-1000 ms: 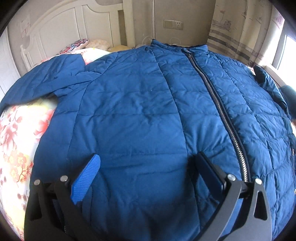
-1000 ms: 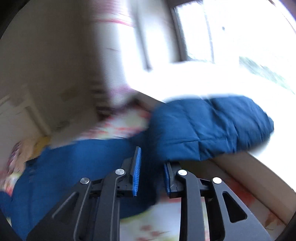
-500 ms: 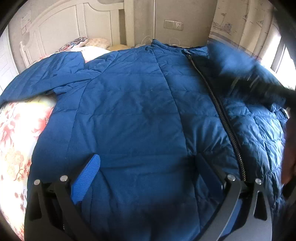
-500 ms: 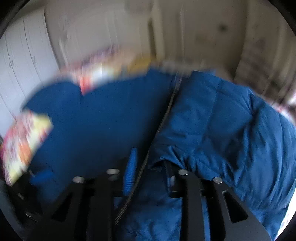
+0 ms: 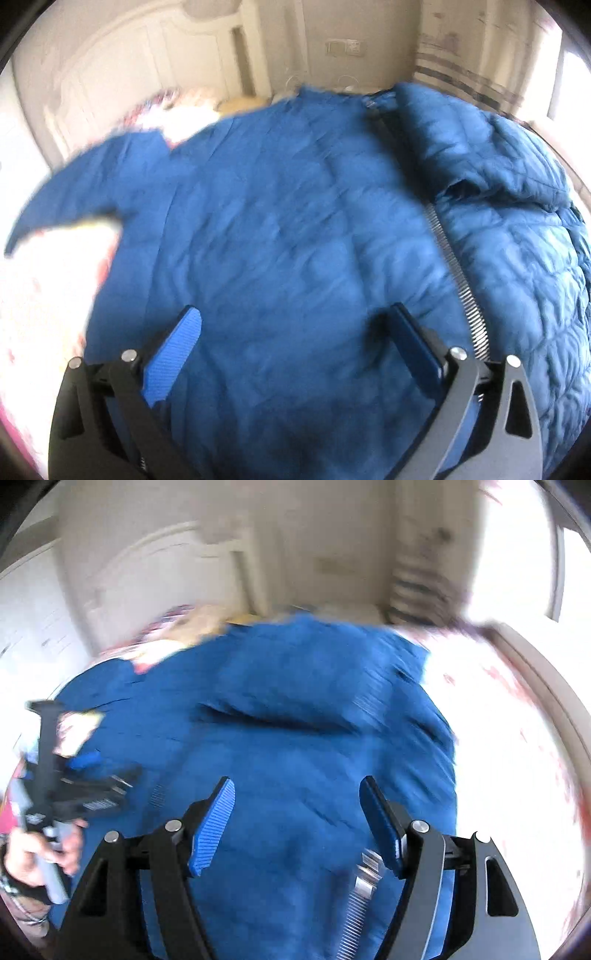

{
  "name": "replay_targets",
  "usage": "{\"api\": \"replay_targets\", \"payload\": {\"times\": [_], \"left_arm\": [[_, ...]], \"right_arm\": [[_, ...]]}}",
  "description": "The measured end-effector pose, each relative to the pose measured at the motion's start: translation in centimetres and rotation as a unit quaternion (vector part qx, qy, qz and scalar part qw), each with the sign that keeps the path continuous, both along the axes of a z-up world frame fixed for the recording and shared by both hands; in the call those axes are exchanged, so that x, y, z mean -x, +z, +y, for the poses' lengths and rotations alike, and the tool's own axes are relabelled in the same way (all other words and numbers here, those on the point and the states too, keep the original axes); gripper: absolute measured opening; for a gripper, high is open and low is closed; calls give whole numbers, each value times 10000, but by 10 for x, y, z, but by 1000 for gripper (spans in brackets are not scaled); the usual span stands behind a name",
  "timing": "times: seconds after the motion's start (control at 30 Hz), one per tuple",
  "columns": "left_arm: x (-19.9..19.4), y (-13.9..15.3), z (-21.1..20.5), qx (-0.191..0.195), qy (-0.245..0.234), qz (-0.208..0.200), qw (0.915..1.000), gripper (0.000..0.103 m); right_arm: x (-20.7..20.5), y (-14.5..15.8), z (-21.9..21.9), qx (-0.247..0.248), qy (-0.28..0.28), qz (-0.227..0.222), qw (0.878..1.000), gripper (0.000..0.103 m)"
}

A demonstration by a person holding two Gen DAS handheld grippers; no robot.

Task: Fold large clothes

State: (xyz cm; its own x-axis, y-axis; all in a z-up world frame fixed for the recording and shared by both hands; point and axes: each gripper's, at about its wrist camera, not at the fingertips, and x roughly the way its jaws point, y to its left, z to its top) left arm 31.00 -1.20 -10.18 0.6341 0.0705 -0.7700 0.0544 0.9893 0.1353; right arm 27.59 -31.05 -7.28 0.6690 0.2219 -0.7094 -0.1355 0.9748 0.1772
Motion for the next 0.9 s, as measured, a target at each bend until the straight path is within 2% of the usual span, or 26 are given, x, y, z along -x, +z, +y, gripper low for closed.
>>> {"api": "replay_targets", "payload": {"times": [0.1, 0.2, 0.27, 0.3, 0.37, 0.43, 0.47, 0.5, 0.53, 0.57, 0.63, 0.7, 0.73, 0.77, 0.8, 0.83, 0.87, 0.9], "left_arm": [[-5, 26, -51, -473, -668, -569, 9950, 98], [-16, 42, -101, -724, -1366, -919, 9837, 98], [-26, 43, -140, -1017, -1912, -1096, 9701, 97], [-31, 39, -163, -1222, -2298, -1098, 9593, 96], [-36, 28, -192, -1552, -2733, -977, 9443, 94], [-44, 15, -216, -1953, -2960, -930, 9304, 92], [-49, 10, -224, -2116, -2977, -932, 9262, 88], [-53, 7, -228, -2104, -3053, -863, 9247, 79], [-56, 7, -230, -1930, -3164, -728, 9259, 48], [-59, 13, -227, -1591, -3159, -645, 9331, 34], [-56, 31, -211, -950, -2930, -870, 9474, 20], [-60, 57, -176, 162, -2525, -923, 9630, 18], [-65, 68, -152, 793, -2254, -897, 9669, 17], [-72, 77, -125, 1476, -1926, -848, 9664, 17], [-78, 81, -96, 2090, -1595, -803, 9615, 17], [-82, 82, -59, 2717, -1206, -750, 9518, 17], [-85, 78, -21, 3190, -825, -729, 9414, 17], [-87, 72, 7, 3394, -480, -730, 9366, 17]], "right_arm": [[-4, -36, -21, 147, -486, 386, 9980, 50], [-6, -40, -23, 102, -580, 288, 9978, 46], [-6, -42, -26, -26, -600, 288, 9978, 46], [-6, -43, -30, -144, -596, 291, 9977, 46], [-6, -43, -39, -355, -587, 297, 9972, 46], [-6, -44, -41, -406, -580, 298, 9970, 46], [-6, -44, -41, -392, -576, 302, 9971, 47], [-4, -43, -44, -387, -573, 304, 9971, 47], [-4, -43, -45, -391, -572, 304, 9971, 47], [-4, -43, -47, -411, -571, 303, 9971, 47], [-2, -42, -46, -459, -572, 295, 9969, 47], [-3, -42, -48, -522, -569, 292, 9966, 47], [-2, -43, -49, -535, -568, 289, 9965, 47], [-1, -43, -50, -545, -566, 287, 9965, 47], [-1, -43, -50, -562, -565, 285, 9964, 47], [1, -43, -51, -582, -563, 282, 9963, 47], [1, -42, -52, -614, -560, 280, 9962, 47], [2, -45, -55, -631, -556, 278, 9961, 47]]}}
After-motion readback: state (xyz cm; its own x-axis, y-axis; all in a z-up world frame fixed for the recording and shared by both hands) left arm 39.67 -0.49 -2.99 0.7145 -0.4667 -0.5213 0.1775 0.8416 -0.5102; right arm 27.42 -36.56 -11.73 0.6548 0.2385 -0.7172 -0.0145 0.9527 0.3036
